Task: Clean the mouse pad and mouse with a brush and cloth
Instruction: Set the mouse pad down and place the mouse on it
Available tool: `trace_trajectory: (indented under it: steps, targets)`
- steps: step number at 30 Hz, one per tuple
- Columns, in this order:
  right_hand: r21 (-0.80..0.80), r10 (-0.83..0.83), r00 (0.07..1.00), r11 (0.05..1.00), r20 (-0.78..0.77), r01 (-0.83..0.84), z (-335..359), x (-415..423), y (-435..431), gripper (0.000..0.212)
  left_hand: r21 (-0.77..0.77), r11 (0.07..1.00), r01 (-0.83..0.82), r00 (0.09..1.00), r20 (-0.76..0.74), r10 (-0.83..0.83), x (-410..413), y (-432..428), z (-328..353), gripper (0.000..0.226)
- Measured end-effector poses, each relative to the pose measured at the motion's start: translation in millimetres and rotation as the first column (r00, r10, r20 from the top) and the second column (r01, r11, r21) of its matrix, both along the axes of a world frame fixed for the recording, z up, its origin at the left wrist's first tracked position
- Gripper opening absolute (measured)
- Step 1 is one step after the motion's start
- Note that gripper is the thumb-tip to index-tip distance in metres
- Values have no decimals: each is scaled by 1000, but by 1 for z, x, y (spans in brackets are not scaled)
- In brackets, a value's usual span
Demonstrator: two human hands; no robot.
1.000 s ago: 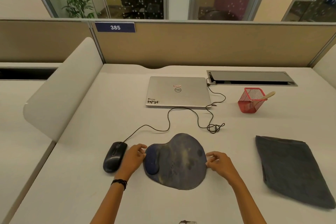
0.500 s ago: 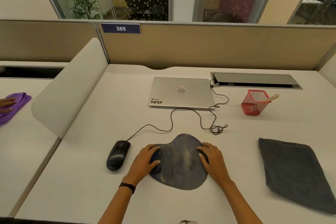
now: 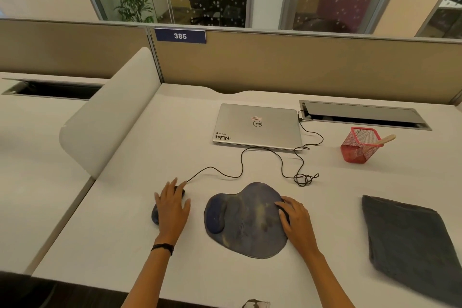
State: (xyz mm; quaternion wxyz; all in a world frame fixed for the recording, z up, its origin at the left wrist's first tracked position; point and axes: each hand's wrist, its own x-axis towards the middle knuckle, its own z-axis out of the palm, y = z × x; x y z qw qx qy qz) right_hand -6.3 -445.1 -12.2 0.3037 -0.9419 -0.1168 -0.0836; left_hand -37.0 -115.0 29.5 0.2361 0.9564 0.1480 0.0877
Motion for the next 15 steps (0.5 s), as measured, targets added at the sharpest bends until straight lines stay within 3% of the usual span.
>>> trace_trajectory:
  steps: [7,15]
  targets:
    - [8,1,1000,1000,15,-2,-4,2,-2,39,-73,994,-83,989,-130,73,-7,20,-2,58]
    - [7,-2,1000,1000,31,1,-7,2,-3,39,-124,986,-115,986,-135,98,-6,23,4,60]
